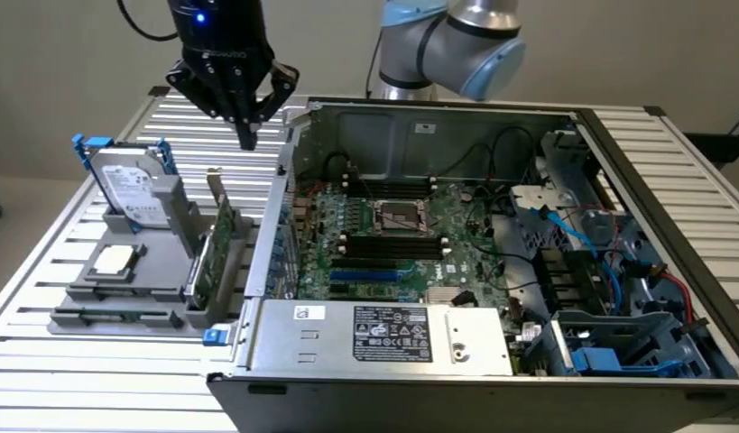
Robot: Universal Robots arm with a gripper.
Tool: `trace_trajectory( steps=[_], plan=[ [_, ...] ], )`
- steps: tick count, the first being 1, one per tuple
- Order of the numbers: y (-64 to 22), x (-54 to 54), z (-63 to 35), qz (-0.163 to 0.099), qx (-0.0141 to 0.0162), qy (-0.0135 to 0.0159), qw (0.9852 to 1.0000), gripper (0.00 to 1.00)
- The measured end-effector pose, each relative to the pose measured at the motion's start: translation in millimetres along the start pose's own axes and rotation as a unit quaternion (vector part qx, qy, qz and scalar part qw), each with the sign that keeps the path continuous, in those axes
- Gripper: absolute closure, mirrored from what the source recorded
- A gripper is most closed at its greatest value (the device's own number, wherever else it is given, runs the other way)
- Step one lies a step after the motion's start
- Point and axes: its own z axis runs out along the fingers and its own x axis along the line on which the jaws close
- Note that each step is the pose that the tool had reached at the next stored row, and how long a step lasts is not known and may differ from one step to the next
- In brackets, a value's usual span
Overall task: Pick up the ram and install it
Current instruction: 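Reach for the ram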
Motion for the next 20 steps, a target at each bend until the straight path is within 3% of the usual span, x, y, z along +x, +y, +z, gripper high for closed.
trace_trajectory(
  steps=[20],
  plan=[
    [-13.7, 81.2, 20.9, 0.000, 0.0000, 0.0006, 1.0000, 0.89]
  ],
)
